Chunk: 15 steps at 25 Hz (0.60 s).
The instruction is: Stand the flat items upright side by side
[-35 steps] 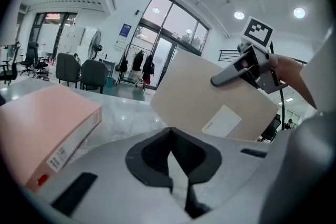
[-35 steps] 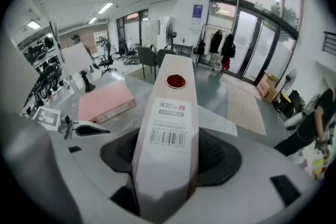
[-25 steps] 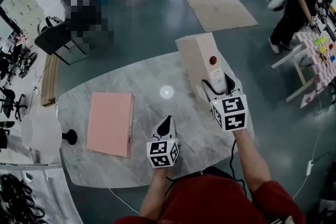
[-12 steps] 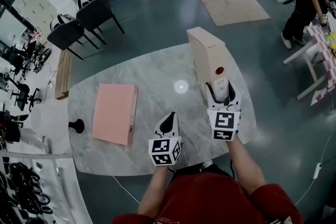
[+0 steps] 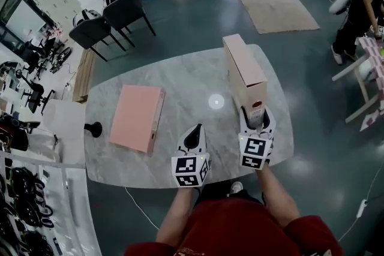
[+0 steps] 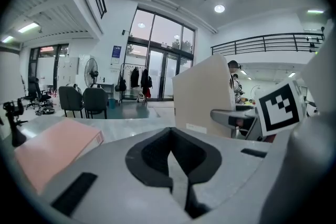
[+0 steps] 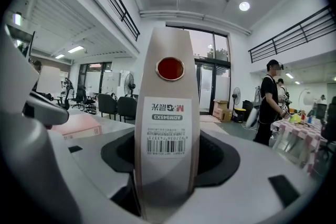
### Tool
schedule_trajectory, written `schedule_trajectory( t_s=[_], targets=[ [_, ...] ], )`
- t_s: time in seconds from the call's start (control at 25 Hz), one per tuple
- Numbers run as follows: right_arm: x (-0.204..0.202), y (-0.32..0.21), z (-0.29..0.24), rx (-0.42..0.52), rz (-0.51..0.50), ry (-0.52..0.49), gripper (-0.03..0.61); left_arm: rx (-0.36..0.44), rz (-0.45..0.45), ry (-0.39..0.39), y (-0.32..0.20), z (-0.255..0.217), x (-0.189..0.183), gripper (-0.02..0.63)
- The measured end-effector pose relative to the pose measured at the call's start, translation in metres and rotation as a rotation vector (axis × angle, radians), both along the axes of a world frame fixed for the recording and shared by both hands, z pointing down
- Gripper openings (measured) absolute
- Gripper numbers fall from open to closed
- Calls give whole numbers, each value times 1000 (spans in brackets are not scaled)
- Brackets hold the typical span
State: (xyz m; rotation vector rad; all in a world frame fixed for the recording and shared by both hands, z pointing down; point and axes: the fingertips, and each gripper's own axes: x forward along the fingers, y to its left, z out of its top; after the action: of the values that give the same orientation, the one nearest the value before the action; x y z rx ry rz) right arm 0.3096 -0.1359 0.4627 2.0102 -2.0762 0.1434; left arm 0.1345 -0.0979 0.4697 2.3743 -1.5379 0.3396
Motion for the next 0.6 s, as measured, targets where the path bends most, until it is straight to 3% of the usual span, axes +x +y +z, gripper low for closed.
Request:
schedule_trajectory(
  t_s=[0.6],
  targets=[
    [-6, 34, 67, -94, -17, -47, 275, 137, -107, -77, 58, -30, -9, 5]
  ],
)
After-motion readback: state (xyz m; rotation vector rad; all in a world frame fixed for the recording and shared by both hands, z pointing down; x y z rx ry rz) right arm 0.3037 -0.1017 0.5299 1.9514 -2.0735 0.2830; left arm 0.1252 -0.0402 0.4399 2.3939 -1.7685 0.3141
